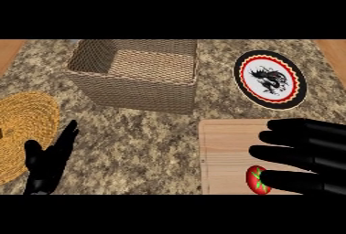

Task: Pick the tomato from the cutting board and place it in the basket

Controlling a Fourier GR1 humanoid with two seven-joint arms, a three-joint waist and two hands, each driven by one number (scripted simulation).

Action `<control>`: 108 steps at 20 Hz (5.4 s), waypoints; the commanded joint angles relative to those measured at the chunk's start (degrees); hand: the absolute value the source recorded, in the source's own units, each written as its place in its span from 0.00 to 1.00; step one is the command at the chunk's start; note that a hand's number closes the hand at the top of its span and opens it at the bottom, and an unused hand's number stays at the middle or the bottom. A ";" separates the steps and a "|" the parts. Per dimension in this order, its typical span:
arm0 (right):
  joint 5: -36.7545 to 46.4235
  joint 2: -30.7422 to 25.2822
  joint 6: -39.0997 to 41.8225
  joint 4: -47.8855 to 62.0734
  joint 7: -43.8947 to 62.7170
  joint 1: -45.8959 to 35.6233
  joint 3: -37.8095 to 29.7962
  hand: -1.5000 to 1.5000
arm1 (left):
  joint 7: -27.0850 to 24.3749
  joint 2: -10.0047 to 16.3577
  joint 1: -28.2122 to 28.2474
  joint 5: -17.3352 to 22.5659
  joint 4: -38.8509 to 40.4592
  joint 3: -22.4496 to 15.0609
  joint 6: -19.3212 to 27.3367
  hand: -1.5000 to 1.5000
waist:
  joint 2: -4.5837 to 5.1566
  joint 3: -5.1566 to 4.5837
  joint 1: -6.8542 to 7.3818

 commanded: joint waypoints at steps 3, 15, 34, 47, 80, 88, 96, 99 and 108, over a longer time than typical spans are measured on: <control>-5.33 -12.89 14.91 4.30 -1.36 -5.94 -5.83 0.00 | 2.17 -1.10 1.66 -0.19 5.76 -1.14 -0.63 0.50 | 0.90 -0.82 0.68; 3.89 -12.54 23.48 7.83 -11.15 -2.44 -9.07 0.00 | 4.09 -1.20 -1.32 -0.74 6.00 -0.14 -1.40 0.50 | 1.05 -0.53 1.09; 27.16 1.14 13.43 2.61 -12.74 10.06 3.08 0.00 | 5.24 -1.20 0.81 -1.09 4.11 1.15 -3.04 0.50 | 0.96 -0.45 1.50; 41.90 3.98 4.57 10.86 -24.16 14.89 9.74 0.00 | 2.98 -6.00 -0.40 -4.40 7.11 -0.51 -0.65 0.50 | 0.92 -0.55 0.80; 64.38 16.09 -6.31 29.16 -29.23 14.90 19.42 0.00 | 3.97 -6.13 1.18 -6.14 4.61 0.90 -3.72 0.50 | 0.94 -0.56 1.35; 66.57 17.65 -8.73 30.25 -30.45 17.06 19.70 1.00 | 7.03 -5.43 -0.66 -5.03 4.74 3.08 -4.34 0.50 | 0.88 -0.56 1.03; 71.76 17.79 -16.75 28.44 -34.77 16.79 20.58 1.00 | 3.39 -5.64 1.57 -5.07 5.94 4.01 -5.76 0.50 | 0.78 -0.59 0.91; 75.43 35.57 -8.19 30.62 -11.53 14.21 23.72 1.00 | 3.86 -5.36 2.03 -6.06 3.81 3.14 -5.31 0.50 | 0.93 -0.86 2.03; 79.83 54.11 -7.97 34.82 14.39 14.77 19.63 1.00 | 3.98 -5.16 2.27 -5.67 -0.24 3.62 -4.93 0.50 | 1.27 -1.24 2.41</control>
